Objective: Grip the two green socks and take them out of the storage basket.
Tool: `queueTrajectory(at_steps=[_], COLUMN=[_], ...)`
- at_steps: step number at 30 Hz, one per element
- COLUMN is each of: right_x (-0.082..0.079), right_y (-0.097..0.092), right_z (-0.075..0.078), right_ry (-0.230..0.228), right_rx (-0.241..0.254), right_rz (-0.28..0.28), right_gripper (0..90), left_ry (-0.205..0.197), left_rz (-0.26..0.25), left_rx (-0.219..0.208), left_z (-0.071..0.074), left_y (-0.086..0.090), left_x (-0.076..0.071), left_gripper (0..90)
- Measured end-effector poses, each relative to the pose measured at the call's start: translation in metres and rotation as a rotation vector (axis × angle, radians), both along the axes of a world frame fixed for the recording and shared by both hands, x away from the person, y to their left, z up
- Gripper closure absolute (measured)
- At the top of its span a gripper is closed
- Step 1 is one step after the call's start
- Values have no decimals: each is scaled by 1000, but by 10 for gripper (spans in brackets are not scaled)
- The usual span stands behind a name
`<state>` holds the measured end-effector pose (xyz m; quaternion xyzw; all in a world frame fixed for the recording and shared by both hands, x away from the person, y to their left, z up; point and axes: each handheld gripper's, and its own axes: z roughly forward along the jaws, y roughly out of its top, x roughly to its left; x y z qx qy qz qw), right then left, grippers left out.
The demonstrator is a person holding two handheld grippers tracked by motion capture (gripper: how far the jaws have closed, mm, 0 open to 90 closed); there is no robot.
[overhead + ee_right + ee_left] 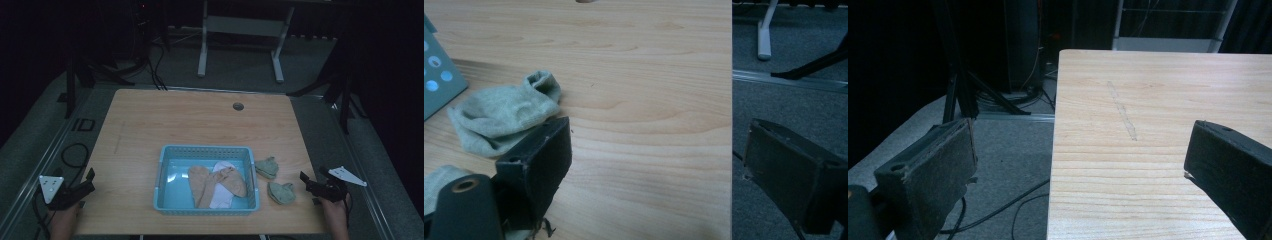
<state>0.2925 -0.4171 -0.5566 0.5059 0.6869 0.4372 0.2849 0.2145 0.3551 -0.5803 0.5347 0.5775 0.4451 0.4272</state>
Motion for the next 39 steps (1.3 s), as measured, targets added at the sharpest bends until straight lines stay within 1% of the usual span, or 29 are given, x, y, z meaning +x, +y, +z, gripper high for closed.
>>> queueTrajectory(at_steps=[2, 4, 7, 10, 11, 12, 13, 17, 20, 22, 24, 34, 38, 39], right_x=[-1, -1, -1, -1, -1, -3, -4, -6, -7, -7, -8, -5, -4, -4], right_y=[1, 3, 5, 7, 7, 8, 8, 9, 7, 6, 5, 10, 10, 9], right_z=[-1, -2, -3, -7, -8, -8, -8, -7, -7, -7, -7, -7, -7, -7], right_ry=[1, 5, 11, 23, 24, 10, -10, -42, -68, -78, -85, -66, -55, -51], right_rx=[-9, -29, -47, -45, -57, -62, -56, -64, -49, -34, -32, -68, -61, -50], right_rz=[-7, -14, -12, -8, -12, -18, -22, -30, -25, -24, -23, 9, 9, 12], right_gripper=[122, 122, 122, 123, 122, 122, 122, 123, 130, 131, 131, 140, 142, 145], left_ry=[-1, -2, -1, 0, -1, -1, -1, 0, 2, 2, 3, -1, -3, -2], left_rz=[1, 1, -1, -2, -2, -2, -4, -4, -4, -5, -6, -5, -4, -4], left_rx=[0, 1, -1, -1, -2, -1, -1, 0, -3, -4, -3, -10, -11, -10], left_z=[0, 0, 0, 0, 0, 0, 0, 0, 0, 0, 0, 0, 0, 0], left_y=[0, 0, 0, 0, 0, 0, 0, 0, 0, 0, 0, 1, 1, 1], left_x=[0, 0, 0, 0, 0, 0, 0, 0, 0, 0, 0, 0, 0, 0], left_gripper=[4, 4, 4, 4, 4, 4, 4, 4, 4, 4, 4, 4, 4, 4])
